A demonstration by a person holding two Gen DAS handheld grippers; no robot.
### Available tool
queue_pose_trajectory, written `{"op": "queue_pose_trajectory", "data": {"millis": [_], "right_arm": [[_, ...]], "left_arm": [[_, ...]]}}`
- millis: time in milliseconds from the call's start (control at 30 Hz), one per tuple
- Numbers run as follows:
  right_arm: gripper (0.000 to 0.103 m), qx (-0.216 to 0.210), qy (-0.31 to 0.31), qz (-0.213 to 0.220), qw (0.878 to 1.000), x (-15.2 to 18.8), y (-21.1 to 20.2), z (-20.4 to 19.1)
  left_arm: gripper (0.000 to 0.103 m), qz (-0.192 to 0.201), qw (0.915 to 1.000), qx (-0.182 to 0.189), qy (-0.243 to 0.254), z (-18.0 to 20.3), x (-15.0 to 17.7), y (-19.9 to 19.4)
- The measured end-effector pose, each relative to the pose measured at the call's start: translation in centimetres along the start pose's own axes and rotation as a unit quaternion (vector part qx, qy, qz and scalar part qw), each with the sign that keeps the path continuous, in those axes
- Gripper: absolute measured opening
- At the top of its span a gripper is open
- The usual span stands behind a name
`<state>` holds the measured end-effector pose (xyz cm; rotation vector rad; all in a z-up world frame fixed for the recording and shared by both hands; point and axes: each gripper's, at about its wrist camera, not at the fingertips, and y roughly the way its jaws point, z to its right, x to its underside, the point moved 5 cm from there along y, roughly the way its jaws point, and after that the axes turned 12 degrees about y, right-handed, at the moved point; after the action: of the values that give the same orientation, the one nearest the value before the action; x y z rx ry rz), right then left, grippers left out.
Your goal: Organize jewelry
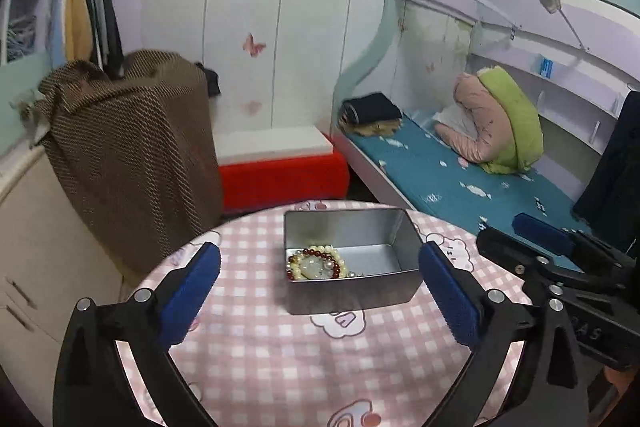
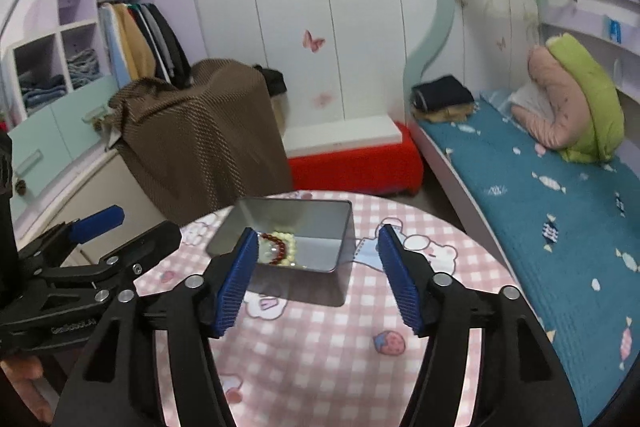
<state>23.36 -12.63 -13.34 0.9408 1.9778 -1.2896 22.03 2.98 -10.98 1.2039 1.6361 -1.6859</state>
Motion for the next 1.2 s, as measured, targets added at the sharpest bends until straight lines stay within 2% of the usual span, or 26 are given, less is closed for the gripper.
{"op": "queue_pose_trajectory", "data": {"millis": [267, 433, 633, 933, 1200], "right_arm": [[0.068, -0.028, -0.015, 0.043, 0.999, 1.0, -7.6, -1.9], [0.07, -0.039, -0.025, 0.064, 0.997, 1.4, -11.2, -3.1], [0.074, -0.035, -0.04, 0.093, 0.994, 1.6, -15.1, -4.0], [0.081, -0.025, -0.071, 0.136, 0.988, 2.4, -19.8, -5.3], [0.082, -0.033, -0.062, 0.167, 0.983, 3.4, -22.7, -5.1]], "left_arm": [[0.096, 0.043, 0.999, -0.011, -0.003, 0.4, -0.2, -6.4], [0.096, 0.072, 0.9964, -0.045, 0.003, 1.0, 0.0, -10.7], [0.096, 0.103, 0.9925, -0.065, 0.011, 1.9, -0.2, -14.5], [0.096, 0.143, 0.986, -0.084, 0.017, 3.1, 0.2, -18.6], [0.096, 0.182, 0.9786, -0.09, 0.029, 4.3, 0.6, -21.3]]}}
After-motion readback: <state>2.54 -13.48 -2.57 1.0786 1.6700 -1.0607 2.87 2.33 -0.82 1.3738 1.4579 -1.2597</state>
